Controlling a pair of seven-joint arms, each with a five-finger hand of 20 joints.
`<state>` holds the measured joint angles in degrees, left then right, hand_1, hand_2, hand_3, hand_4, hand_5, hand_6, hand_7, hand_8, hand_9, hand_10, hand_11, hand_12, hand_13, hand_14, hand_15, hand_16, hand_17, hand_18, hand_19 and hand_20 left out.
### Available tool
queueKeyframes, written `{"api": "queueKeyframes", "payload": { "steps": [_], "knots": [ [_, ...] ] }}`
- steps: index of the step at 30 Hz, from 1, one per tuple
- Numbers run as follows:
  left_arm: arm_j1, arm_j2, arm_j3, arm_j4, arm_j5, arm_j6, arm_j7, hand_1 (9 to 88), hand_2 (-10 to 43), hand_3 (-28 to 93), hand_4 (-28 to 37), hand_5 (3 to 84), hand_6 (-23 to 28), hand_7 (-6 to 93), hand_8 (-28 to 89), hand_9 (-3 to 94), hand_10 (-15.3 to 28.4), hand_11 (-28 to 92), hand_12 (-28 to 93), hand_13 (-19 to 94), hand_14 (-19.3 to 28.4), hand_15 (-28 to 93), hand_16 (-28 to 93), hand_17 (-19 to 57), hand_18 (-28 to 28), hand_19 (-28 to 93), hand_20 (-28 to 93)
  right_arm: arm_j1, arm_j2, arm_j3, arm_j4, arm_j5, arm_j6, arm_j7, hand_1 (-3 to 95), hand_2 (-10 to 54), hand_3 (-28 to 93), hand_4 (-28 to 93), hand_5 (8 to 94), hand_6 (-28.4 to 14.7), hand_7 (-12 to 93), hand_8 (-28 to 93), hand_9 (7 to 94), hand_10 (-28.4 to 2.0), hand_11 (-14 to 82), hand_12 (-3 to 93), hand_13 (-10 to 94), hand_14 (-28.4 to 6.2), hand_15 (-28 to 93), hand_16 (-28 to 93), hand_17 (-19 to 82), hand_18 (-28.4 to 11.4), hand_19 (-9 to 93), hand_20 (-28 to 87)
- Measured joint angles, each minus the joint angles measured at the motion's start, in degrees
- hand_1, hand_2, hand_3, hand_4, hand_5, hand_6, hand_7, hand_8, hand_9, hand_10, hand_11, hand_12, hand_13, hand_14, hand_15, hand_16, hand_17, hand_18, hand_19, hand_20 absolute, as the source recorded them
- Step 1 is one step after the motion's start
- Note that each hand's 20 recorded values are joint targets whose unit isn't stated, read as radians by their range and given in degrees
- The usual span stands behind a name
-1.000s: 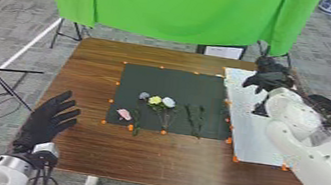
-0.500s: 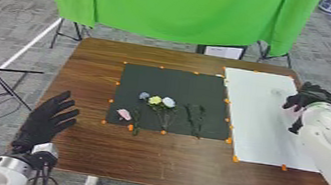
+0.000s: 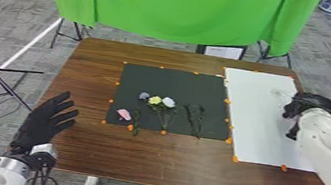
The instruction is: Arrange flowers
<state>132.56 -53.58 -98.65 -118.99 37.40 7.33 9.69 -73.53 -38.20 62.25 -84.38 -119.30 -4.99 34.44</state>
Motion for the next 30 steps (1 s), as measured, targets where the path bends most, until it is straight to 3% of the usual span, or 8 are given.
{"api": "queueKeyframes", "payload": {
  "steps": [5,12,20,24,30],
  "knots": [
    [0.0,-0.08,-0.03,-0.04,0.01,0.0,-0.05,25.7,-0.8,70,-26.7,27.3,3.7,20.6,-11,23.7,12.1,22,18,19,16.7,33,0,-9.6,23.2,41,9,-2.4,0.5,0.1,-1.1,-3.4,4.3,-5.3,50.5,-9.5,86,-28,74.0,1.5,42,-1,89.5,-3.5,19.8,49.9,82,-3.4,69,29,42,-19.6,92,48],
    [0.0,-0.14,-0.06,-0.1,0.05,0.01,-0.07,25.6,-0.8,70,-26.6,27.4,3.8,20.3,-11,23.7,12.1,21,18,19,16.8,33,0,-9.6,23.2,41,9,-3.6,0.5,-1.4,-5.0,-4.9,7.9,-7.0,50.6,-9.5,86,-28,74.4,1.4,41,-1,90.0,-3.5,19.4,50.6,82,-3.2,68,30,42,-19.8,92,48],
    [-0.3,-0.14,0.28,-0.09,0.06,-0.01,-0.17,25.8,-0.7,70,-26.4,27.4,4.0,19.9,-10,23.6,12.4,21,18,19,17.0,34,0,-9.7,23.3,41,9,3.7,-1.5,-11.8,-10.5,-13.3,18.1,-16.2,50.3,-9.5,85,-28,73.3,2.0,42,-1,89.6,-3.2,18.2,50.7,81,-2.9,69,31,41,-19.2,92,49],
    [-0.9,-0.13,0.7,-0.02,0.05,-0.02,-0.32,25.8,-0.7,70,-26.2,27.6,4.2,19.5,-10,23.6,12.5,22,18,19,17.1,34,0,-9.7,23.3,41,9,8.3,-5.4,-15.8,-10.8,-15.4,17.3,-21.1,50.4,-9.5,85,-28,72.5,2.2,43,-2,88.9,-3.0,17.6,50.6,80,-2.9,69,32,41,-19.1,92,49],
    [-1.1,0.12,0.83,-0.02,0.0,-0.01,-0.37,26.1,-0.6,70,-26.0,27.7,4.4,19.0,-10,23.5,12.7,21,18,19,17.3,34,0,-9.8,23.3,41,9,12.0,-10.0,-20.5,-10.7,-15.3,12.0,-22.4,50.3,-9.5,84,-28,71.9,2.4,44,-3,88.8,-2.8,17.3,50.2,80,-2.8,69,32,40,-18.8,91,49]
  ]
}}
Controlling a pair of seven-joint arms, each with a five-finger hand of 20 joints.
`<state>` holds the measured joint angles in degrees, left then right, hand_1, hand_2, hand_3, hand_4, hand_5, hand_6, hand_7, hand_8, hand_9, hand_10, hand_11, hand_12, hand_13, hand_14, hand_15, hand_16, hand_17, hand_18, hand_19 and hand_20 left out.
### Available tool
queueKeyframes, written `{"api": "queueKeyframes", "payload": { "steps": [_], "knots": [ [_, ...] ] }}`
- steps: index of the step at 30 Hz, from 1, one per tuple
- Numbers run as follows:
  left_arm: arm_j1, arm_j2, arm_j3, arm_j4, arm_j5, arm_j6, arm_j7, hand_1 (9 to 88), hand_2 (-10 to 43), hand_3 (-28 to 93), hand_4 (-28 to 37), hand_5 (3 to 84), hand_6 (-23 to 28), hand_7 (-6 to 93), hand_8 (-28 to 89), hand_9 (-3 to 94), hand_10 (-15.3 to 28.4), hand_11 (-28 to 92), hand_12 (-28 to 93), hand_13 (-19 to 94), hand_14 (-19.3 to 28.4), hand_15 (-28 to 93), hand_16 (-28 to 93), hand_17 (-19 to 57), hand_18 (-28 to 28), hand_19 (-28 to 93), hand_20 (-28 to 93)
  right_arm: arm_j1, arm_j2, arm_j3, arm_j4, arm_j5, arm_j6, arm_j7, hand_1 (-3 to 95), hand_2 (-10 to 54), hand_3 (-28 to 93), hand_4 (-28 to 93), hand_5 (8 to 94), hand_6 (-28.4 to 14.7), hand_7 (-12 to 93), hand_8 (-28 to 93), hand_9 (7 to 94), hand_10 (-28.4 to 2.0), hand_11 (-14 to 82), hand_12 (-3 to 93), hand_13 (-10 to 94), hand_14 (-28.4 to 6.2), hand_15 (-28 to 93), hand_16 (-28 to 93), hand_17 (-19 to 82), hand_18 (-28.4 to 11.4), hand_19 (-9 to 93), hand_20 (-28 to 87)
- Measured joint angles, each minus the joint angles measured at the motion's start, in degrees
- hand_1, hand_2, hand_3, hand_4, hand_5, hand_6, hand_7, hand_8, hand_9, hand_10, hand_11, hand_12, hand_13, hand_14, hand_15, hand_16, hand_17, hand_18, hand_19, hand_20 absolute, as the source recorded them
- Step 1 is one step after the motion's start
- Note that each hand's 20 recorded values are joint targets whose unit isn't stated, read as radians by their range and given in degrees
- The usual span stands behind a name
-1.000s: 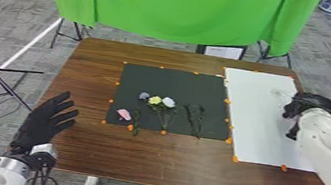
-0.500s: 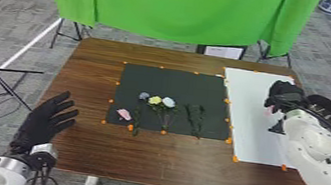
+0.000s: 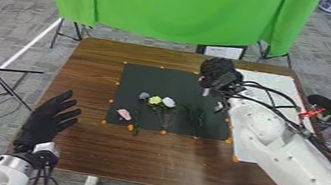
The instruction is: Arrange flowers
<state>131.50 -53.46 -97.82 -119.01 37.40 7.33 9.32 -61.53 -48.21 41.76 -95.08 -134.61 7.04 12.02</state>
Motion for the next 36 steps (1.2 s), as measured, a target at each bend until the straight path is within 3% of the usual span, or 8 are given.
{"api": "queueKeyframes", "payload": {
  "steps": [13,15,16,21,24,36],
  "knots": [
    [-0.2,0.22,0.02,0.1,0.02,-0.11,-0.35,26.1,-0.6,70,-26.1,27.6,4.3,19.4,-10,23.6,12.6,21,18,19,17.2,33,0,-9.8,23.3,41,9,1.0,-0.9,-4.7,4.3,-5.1,0.4,-0.3,49.5,-9.5,85,-28,71.3,3.0,45,-3,88.5,-2.9,16.9,50.4,79,-2.8,70,32,40,-18.8,91,50],
    [-0.4,0.26,0.04,0.14,0.03,-0.14,-0.43,26.0,-0.6,70,-26.0,27.7,4.3,19.3,-10,23.6,12.6,21,18,19,17.2,33,0,-9.8,23.3,41,9,1.0,-0.9,-4.7,4.4,-5.1,0.4,-0.2,45.4,-9.5,83,-28,69.9,2.7,44,-2,87.4,-3.2,16.6,50.1,78,-3.0,71,33,39,-18.7,91,50],
    [-0.4,0.27,0.05,0.14,0.03,-0.15,-0.46,26.0,-0.6,70,-26.0,27.7,4.3,19.4,-10,23.6,12.6,21,18,19,17.2,33,0,-9.8,23.3,41,9,1.0,-0.9,-4.7,4.4,-5.1,0.4,-0.2,41.6,-9.5,82,-28,69.3,2.3,43,-1,84.3,-4.4,23.0,44.5,77,-3.3,72,33,38,-18.8,90,51],
    [-0.6,0.28,0.07,0.21,0.05,-0.21,-0.57,26.0,-0.6,70,-26.1,27.6,4.1,19.6,-10,23.6,12.5,21,18,19,17.0,33,0,-9.7,23.3,41,9,1.0,-1.2,-4.6,4.3,-3.7,0.4,0.3,30.9,-9.4,83,-28,68.5,1.8,38,-1,78.5,-7.5,35.9,29.5,74,-4.6,73,33,37,-19.6,90,53],
    [-0.7,0.29,0.12,0.3,0.06,-0.25,-0.6,25.9,-0.7,70,-26.2,27.5,4.0,19.8,-10,23.7,12.5,21,18,19,17.0,33,0,-9.7,23.3,41,9,0.9,-1.5,-4.5,4.3,-1.3,0.6,1.1,25.7,-8.3,85,-28,68.4,1.7,36,-15,76.8,-8.7,36.0,28.5,73,-5.1,74,33,35,-20.0,90,53],
    [-0.8,0.29,0.12,0.37,0.07,-0.38,-0.64,25.5,-1.0,71,-26.8,27.3,3.5,21.0,-11,23.9,11.9,22,18,19,16.7,33,0,-9.5,23.2,41,8,0.4,-2.0,-3.4,4.2,0.3,0.7,2.6,15.7,-8.4,83,-28,64.2,-0.1,34,-15,71.7,-10.7,36.1,28.9,70,-6.6,76,33,33,-21.1,89,55]
  ]
}}
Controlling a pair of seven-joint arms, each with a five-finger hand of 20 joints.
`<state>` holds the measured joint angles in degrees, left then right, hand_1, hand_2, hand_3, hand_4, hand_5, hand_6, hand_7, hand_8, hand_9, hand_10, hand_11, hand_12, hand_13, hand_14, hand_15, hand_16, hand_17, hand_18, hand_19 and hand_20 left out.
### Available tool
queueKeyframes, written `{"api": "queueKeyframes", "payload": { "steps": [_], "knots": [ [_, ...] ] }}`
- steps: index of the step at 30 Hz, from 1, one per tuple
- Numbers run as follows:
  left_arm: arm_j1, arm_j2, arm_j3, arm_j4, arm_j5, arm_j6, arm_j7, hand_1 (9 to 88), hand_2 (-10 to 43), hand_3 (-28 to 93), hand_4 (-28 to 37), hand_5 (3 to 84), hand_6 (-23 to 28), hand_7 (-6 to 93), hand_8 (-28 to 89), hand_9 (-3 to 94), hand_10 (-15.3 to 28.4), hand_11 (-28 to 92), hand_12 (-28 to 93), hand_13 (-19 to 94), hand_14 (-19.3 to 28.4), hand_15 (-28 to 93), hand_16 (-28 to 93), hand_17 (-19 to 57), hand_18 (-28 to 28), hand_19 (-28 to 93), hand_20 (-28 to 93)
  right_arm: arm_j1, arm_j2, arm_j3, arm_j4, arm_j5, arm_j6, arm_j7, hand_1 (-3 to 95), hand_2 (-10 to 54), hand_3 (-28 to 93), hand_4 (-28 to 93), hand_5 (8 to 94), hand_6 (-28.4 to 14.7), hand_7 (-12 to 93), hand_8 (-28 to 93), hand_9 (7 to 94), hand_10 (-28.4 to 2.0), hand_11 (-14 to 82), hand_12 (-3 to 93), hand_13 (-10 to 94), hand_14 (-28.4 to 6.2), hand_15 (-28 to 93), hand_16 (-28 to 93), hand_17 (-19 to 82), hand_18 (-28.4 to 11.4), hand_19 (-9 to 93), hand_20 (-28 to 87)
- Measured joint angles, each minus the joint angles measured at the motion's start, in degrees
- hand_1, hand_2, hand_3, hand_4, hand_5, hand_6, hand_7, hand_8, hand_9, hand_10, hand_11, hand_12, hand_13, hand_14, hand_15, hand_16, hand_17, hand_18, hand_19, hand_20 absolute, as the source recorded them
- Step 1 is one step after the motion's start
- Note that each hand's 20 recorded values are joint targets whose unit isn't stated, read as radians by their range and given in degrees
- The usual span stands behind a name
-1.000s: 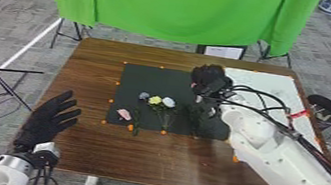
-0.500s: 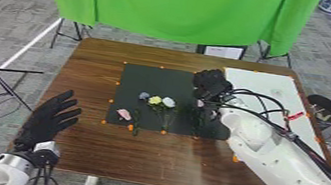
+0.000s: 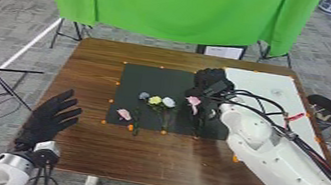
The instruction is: Arrange flowers
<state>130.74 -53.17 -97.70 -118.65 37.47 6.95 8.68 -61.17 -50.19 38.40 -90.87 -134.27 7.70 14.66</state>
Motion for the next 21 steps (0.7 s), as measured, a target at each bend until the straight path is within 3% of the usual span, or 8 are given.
{"api": "queueKeyframes", "payload": {
  "steps": [7,12,17,21],
  "knots": [
    [0.0,-0.01,-0.01,0.0,0.01,-0.01,-0.03,25.5,-1.1,71,-27.0,27.2,3.5,21.3,-11,23.8,11.8,22,18,20,16.7,33,0,-9.5,23.2,41,8,-1.3,0.0,2.6,-1.5,4.8,0.5,2.1,11.8,-4.3,82,-28,56.9,-2.7,34,-13,63.3,-12.2,40.5,30.6,68,-8.2,77,33,32,-21.7,89,55],
    [0.2,-0.11,-0.07,-0.02,0.02,0.0,-0.03,25.6,-1.1,71,-27.2,27.2,3.4,21.5,-11,23.8,11.8,22,18,20,16.6,33,0,-9.5,23.3,41,8,-2.2,0.3,5.4,-3.2,7.6,1.0,4.3,17.1,-3.2,84,-26,50.7,-3.5,35,-14,53.6,-13.3,38.7,29.4,61,-9.7,77,32,30,-20.8,88,54],
    [0.3,-0.29,-0.07,-0.05,0.04,0.02,0.04,25.6,-1.0,71,-27.2,27.2,3.5,21.7,-11,23.9,11.9,22,18,20,16.6,33,0,-9.5,23.2,41,8,-1.8,1.1,6.6,-3.8,4.4,-0.7,13.0,23.9,-5.4,92,-21,23.8,-8.4,29,-11,26.9,-17.5,21.3,25.5,40,-13.2,74,19,20,-21.4,79,52],
    [0.4,-0.37,-0.06,-0.06,0.05,0.09,0.2,25.8,-0.9,71,-27.0,27.2,3.5,21.6,-11,23.8,11.9,22,18,20,16.7,34,0,-9.5,23.3,41,8,-0.5,1.1,9.9,-2.7,5.0,-13.3,23.7,27.5,-9.2,92,-21,14.3,-10.1,17,-6,16.3,-19.1,7.6,28.0,30,-14.5,70,15,15,-21.4,75,52]
  ]
}}
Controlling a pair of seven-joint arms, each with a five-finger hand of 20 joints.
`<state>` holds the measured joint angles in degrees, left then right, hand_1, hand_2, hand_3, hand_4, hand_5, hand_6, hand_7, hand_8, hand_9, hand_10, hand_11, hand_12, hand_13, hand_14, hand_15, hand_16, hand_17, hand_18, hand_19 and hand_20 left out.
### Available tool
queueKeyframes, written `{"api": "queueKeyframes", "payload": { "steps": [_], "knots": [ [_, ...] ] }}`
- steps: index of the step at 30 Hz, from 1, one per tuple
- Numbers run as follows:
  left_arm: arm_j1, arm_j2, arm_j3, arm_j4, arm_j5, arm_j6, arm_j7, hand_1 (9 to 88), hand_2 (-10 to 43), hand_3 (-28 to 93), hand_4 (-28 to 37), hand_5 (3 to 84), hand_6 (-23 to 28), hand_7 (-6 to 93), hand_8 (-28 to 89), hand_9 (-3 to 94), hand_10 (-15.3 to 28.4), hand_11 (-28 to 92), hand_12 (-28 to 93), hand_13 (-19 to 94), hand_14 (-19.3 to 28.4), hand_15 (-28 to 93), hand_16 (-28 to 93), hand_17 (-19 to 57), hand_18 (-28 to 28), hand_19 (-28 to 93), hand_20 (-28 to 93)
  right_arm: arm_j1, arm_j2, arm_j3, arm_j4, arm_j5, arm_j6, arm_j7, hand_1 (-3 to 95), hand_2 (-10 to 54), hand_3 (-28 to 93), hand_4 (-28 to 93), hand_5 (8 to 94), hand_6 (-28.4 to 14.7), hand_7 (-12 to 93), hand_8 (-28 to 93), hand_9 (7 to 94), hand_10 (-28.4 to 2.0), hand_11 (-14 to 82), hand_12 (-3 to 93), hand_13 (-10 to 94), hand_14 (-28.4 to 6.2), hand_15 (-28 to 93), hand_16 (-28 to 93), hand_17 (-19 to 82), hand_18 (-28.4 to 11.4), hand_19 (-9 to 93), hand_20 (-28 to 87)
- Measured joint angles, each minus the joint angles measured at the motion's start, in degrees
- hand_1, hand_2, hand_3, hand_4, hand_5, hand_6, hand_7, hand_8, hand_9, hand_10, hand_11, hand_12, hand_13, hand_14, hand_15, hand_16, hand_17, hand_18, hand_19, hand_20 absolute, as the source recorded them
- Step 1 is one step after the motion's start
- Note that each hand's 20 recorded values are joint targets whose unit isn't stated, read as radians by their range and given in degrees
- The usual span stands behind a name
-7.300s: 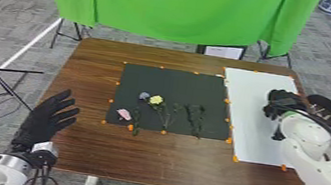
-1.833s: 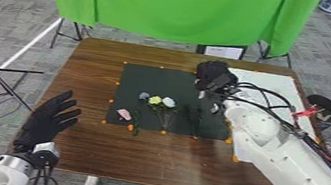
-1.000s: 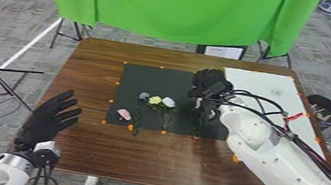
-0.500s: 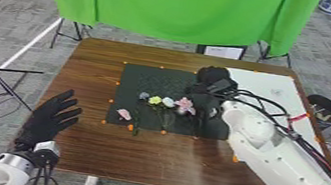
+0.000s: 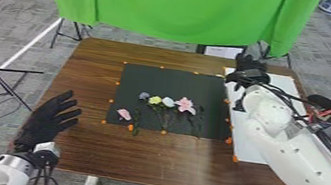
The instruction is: Arrange flowers
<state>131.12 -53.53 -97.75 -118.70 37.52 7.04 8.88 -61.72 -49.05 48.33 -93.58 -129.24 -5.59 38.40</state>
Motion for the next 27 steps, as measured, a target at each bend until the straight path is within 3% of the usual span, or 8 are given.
{"api": "queueKeyframes", "payload": {
  "steps": [4,8,15,19,22,23,25,27],
  "knots": [
    [0.2,0.0,0.01,-0.02,-0.01,0.04,0.17,25.7,-0.9,71,-26.9,27.2,3.5,21.6,-11,23.8,12.1,22,18,20,16.8,34,0,-9.6,23.3,41,8,2.3,0.3,4.0,5.7,6.8,-11.5,2.7,27.7,-9.5,91,-24,12.8,-10.0,15,-4,16.4,-19.8,3.2,26.9,30,-13.8,69,14,15,-21.5,74,52],
    [0.3,-0.09,0.0,-0.04,-0.02,0.05,0.25,25.7,-1.0,71,-26.8,27.2,3.5,21.5,-11,23.8,12.0,22,18,20,16.7,34,0,-9.6,23.3,41,8,3.2,1.7,5.1,11.0,9.9,-11.7,2.3,28.4,-9.5,91,-26,14.2,-8.8,18,-7,20.5,-17.1,6.0,25.1,37,-11.9,71,14,16,-21.7,75,52],
    [0.4,-0.2,-0.02,-0.04,-0.02,0.05,0.29,25.8,-0.9,71,-26.9,27.3,3.5,21.6,-11,23.9,12.0,22,18,20,16.7,34,-1,-9.6,23.3,41,8,2.0,3.8,6.0,14.3,9.7,-10.0,-1.2,33.6,-9.4,92,-28,23.4,-5.6,30,-14,33.1,-10.4,13.9,19.1,48,-8.6,72,17,19,-21.7,77,53],
    [0.4,-0.2,-0.01,-0.04,-0.02,0.05,0.29,25.8,-0.9,71,-26.9,27.2,3.5,21.7,-11,23.9,12.0,22,18,20,16.7,34,-1,-9.6,23.3,41,8,1.0,4.1,6.6,15.3,9.5,-9.7,-4.4,37.2,-4.2,88,-28,34.3,0.4,36,-19,47.3,-5.4,16.9,15.2,58,-5.9,68,22,22,-21.1,78,52],
    [0.4,-0.2,-0.01,-0.04,-0.02,0.03,0.28,25.8,-1.0,71,-26.9,27.3,3.5,21.6,-11,23.9,12.0,22,17,20,16.7,34,0,-9.6,23.3,41,8,0.5,4.2,6.6,15.9,8.8,-9.6,-6.7,42.4,-6.4,85,-28,44.2,3.1,39,-21,58.7,-5.1,20.5,15.7,65,-3.7,65,30,26,-20.0,80,51],
    [0.4,-0.19,-0.01,-0.04,-0.02,0.03,0.27,25.7,-1.0,71,-26.9,27.3,3.5,21.6,-11,23.8,12.0,22,17,20,16.7,34,0,-9.6,23.3,41,8,0.3,4.2,6.6,16.0,8.3,-9.6,-7.2,43.9,-7.4,85,-28,46.5,3.5,41,-19,61.7,-5.2,21.3,18.3,66,-3.3,64,32,26,-19.8,80,51],
    [0.3,-0.16,0.0,-0.03,-0.02,0.0,0.23,25.8,-1.0,71,-27.0,27.3,3.5,21.6,-11,23.8,12.0,23,18,20,16.7,34,0,-9.6,23.3,41,8,0.2,4.3,6.5,16.0,6.7,-9.2,-7.6,49.6,-9.0,82,-28,51.1,2.9,50,-8,70.7,-4.7,16.9,36.7,68,-2.0,65,36,28,-18.8,81,51],
    [0.3,-0.13,0.0,-0.02,-0.02,0.0,0.17,25.7,-1.0,71,-27.0,27.3,3.6,21.6,-11,23.9,12.1,23,17,20,16.7,34,-1,-9.6,23.3,41,8,0.1,4.5,5.8,16.0,4.3,-7.7,-7.9,53.9,-9.4,81,-28,59.1,3.6,57,-1,77.7,-4.4,21.7,48.4,72,-1.0,66,38,32,-17.9,82,51]
  ]
}}
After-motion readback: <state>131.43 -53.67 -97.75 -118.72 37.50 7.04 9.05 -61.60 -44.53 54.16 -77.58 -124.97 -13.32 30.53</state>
